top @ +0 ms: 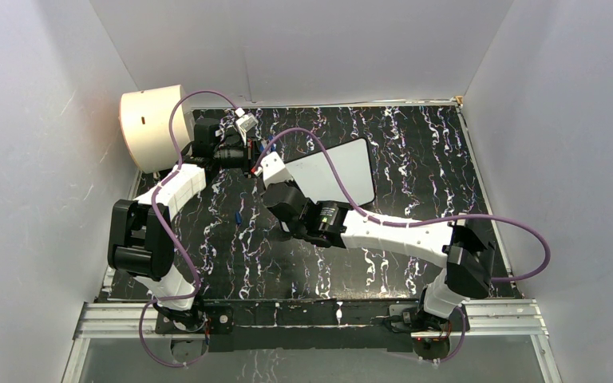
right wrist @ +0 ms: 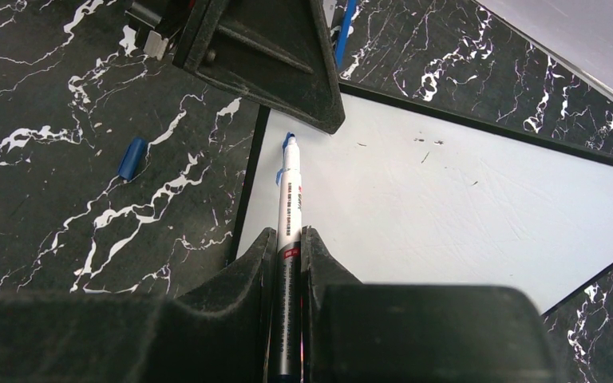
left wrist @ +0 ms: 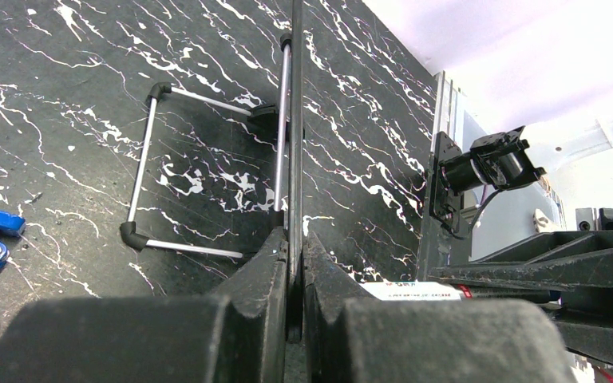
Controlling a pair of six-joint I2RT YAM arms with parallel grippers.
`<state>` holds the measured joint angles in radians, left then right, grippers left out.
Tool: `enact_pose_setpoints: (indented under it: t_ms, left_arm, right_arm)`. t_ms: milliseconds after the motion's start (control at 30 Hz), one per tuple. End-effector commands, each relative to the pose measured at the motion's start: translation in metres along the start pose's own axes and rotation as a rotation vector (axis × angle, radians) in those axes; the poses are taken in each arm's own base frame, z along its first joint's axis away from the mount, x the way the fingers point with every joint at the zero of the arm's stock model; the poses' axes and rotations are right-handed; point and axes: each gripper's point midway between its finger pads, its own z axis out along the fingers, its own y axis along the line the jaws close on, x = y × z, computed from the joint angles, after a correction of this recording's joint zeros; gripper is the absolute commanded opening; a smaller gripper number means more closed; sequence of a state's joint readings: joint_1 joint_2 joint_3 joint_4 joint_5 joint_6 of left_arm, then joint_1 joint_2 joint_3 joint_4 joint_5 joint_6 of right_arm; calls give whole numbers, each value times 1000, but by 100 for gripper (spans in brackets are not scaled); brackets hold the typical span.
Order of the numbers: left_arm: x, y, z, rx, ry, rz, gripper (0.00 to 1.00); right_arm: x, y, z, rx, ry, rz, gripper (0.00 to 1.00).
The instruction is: Write a sentence on the whiteboard
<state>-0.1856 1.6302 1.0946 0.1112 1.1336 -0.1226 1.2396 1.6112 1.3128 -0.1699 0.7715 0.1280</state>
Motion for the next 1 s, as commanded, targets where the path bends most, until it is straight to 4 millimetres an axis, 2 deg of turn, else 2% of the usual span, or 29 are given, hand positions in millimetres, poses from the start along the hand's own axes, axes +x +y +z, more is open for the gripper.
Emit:
enact_pose_setpoints:
  t_ms: [0, 267, 967]
  left_arm:
    - [-12, -18, -5, 20, -17, 56, 0]
    - [-12, -19, -5, 24, -17, 58, 0]
    - [-12, -18, -5, 23, -16, 55, 0]
  right_arm:
    - [-15, 0, 3, 2, -36, 42, 0]
    - [-15, 1, 5, 7, -39, 38, 0]
    - [-8, -22, 2, 90, -22, 51, 0]
